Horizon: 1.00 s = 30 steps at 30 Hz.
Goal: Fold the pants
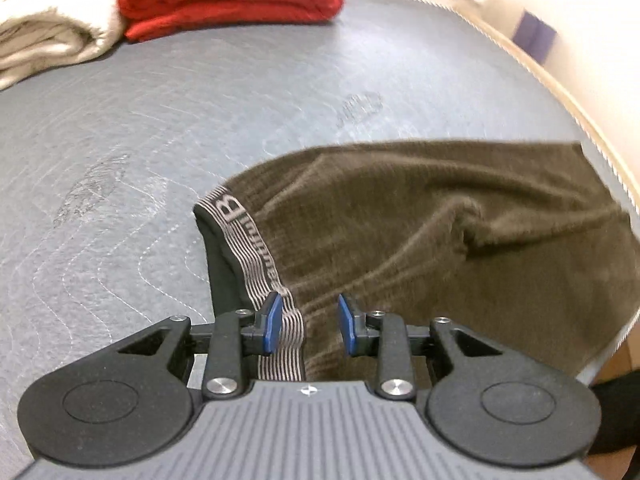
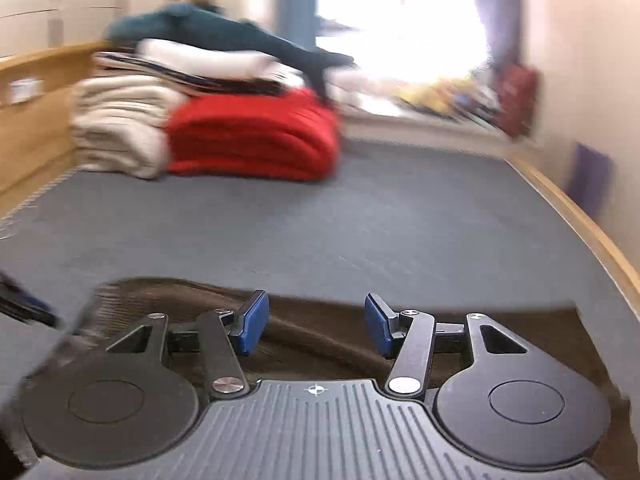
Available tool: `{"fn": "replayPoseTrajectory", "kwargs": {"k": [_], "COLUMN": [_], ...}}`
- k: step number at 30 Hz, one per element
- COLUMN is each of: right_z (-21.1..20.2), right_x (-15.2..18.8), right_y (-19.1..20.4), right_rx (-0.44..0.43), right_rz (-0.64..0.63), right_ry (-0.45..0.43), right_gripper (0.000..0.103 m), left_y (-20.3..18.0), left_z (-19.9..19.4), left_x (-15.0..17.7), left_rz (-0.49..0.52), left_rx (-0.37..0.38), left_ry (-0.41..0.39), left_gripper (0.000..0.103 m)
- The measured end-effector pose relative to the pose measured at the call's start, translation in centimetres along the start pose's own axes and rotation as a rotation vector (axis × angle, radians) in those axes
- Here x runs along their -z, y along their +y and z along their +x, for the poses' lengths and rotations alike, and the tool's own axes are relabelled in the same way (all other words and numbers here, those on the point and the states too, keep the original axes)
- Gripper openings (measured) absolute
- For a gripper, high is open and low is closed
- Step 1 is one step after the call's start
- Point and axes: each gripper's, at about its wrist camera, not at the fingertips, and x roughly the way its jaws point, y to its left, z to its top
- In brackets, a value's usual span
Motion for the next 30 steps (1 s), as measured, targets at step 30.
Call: {"fn": "replayPoseTrajectory", "kwargs": {"k": [30], "right_z": [4.8], "right_x": [0.4], "right_y": [-6.5], "right_rx": [0.051], "right_rz": [0.394], "right_ry": [0.089], "right_gripper": [0.04], "left_y": [4.3], "left_z": [9.6], "left_x": [-10.5], "left_rz": [-0.314], "left_rx": [0.048], "left_ry": [-0.054], "left_gripper": [0.009]}}
